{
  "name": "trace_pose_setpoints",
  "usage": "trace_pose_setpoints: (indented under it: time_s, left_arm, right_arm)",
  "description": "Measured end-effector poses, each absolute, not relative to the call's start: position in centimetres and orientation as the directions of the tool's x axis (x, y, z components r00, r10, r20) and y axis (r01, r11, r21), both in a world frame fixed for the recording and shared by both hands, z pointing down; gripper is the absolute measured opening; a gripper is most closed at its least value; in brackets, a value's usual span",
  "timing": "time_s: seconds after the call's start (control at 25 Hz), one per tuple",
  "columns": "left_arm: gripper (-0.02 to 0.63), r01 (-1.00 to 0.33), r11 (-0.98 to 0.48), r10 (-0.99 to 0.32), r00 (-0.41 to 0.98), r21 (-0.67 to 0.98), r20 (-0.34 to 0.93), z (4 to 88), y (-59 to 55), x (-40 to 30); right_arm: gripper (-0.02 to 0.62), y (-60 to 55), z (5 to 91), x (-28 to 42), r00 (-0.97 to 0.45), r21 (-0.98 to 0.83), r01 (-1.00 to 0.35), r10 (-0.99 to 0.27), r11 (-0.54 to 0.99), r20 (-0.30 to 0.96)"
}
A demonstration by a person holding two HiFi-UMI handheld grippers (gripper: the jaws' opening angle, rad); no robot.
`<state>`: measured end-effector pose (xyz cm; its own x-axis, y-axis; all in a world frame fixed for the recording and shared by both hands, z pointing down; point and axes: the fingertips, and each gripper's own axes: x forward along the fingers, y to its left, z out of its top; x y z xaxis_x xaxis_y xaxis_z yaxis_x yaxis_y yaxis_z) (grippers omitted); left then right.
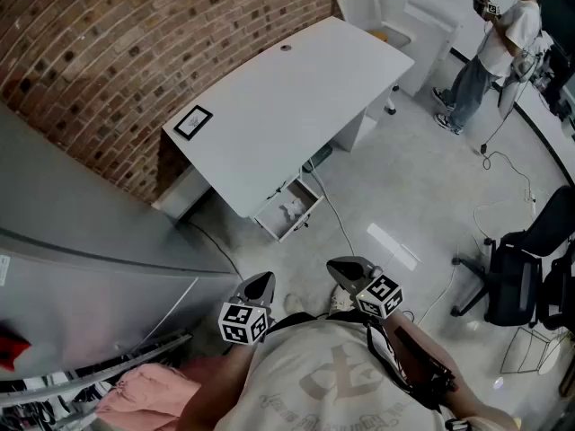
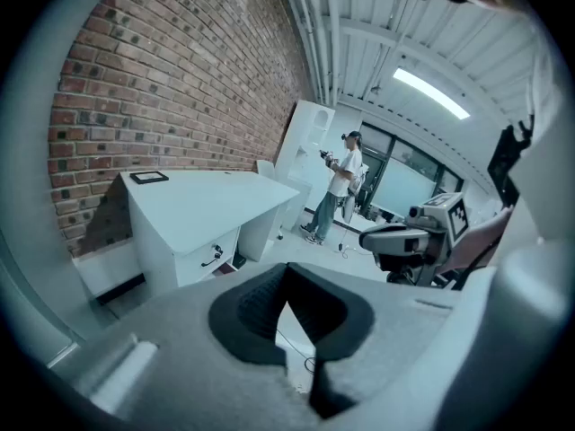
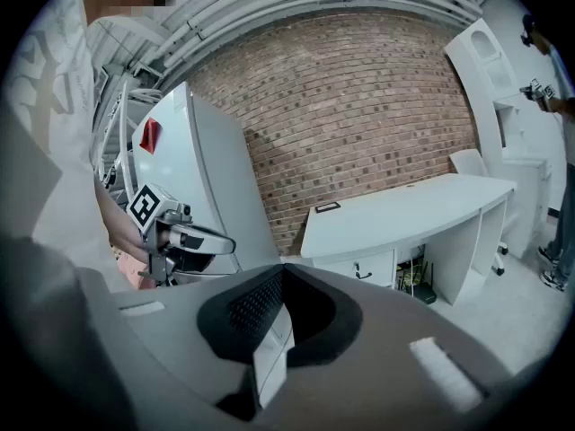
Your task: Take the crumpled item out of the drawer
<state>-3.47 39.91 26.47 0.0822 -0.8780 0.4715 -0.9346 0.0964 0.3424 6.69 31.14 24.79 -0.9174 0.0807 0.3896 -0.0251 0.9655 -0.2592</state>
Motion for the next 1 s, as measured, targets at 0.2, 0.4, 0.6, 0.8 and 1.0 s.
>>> trace_pose_setpoints:
  time_s: [0.2, 0.4, 0.6, 0.8, 1.0]
  left_arm:
    - [0.003, -0.937, 0.072, -0.885, 0.098, 0.343, 0.455, 26.1, 40.9, -4.5]
    - [0.003, -0.943, 0.009, -0.88, 0.151, 0.334, 0.45, 25.8, 41.0, -4.1]
    - [0.002, -0.937, -0.02, -0.882, 0.181, 0.35, 0.435, 25.6, 40.9, -3.4]
    - [0.006, -0.932, -0.02, -0.885, 0.185, 0.362, 0.427, 25.4, 41.2, -3.5]
    - [0.025, -0.947, -0.004, -0.882, 0.155, 0.321, 0.446, 25.5, 41.2, -4.6]
  right_arm:
    - [0.008, 32.6, 24.5, 6.7, -0.921, -0.242, -0.068, 0.033, 0.968, 0.388]
    - [0.008, 33.2, 23.8, 7.4, -0.922, -0.223, -0.118, -0.023, 0.968, 0.387]
    - [0.008, 33.0, 23.4, 7.6, -0.922, -0.207, -0.149, -0.06, 0.967, 0.383]
    - [0.008, 33.1, 23.1, 6.7, -0.923, -0.193, -0.154, -0.072, 0.969, 0.378]
    - [0.008, 33.2, 22.8, 6.0, -0.921, -0.184, -0.158, -0.078, 0.97, 0.381]
